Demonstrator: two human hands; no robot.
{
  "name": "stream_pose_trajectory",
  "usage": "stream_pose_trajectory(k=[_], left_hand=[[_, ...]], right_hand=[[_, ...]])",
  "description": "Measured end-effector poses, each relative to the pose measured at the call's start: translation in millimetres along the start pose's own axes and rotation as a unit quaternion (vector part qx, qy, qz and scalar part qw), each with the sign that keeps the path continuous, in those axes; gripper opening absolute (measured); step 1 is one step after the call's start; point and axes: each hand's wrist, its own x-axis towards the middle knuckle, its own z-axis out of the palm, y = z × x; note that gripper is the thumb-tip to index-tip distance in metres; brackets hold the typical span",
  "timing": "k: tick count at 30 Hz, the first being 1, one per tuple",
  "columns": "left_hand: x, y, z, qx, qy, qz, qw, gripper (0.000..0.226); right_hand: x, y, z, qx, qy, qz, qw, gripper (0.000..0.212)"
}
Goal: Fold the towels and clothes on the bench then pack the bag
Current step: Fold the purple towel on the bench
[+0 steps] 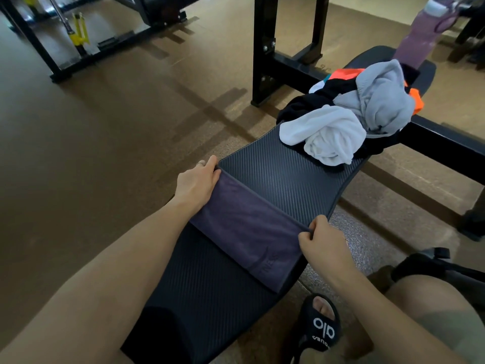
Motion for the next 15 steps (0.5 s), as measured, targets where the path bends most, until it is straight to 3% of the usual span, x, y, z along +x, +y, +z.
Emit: stream_pose_trajectory(k=[2, 4, 7, 10, 12, 15], left_hand=[[2, 8, -5, 0.019, -0.015, -0.018, 1.000, 0.029], [0, 19, -18, 0.064, -0.029, -0.035, 0.997, 0.053], [-31, 42, -46, 0.099, 0.043, 0.023, 0.994, 0.062], [-93, 62, -40, 0.061, 0.005, 0.100, 0.993, 0.057], [-132, 65, -15, 0.053, -0.070, 0.130, 0.988, 0.064], [-158, 55, 19, 0.058, -0.128, 0.138, 0.980, 0.073]], right_hand=[[0, -2, -4, -0.009, -0.003, 0.007, 1.000, 0.015], [-1, -2, -8, -0.069, 0.043, -0.031, 0.996, 0.024], [-7, -14, -6, -0.169, 0.155, -0.240, 0.943, 0.041], [-12, -23, 13, -0.195, 0.074, -0.401, 0.892, 0.052], [-9, -9, 30, -0.254, 0.008, -0.377, 0.891, 0.061], [-8, 15, 38, -0.291, -0.022, -0.318, 0.902, 0.067]])
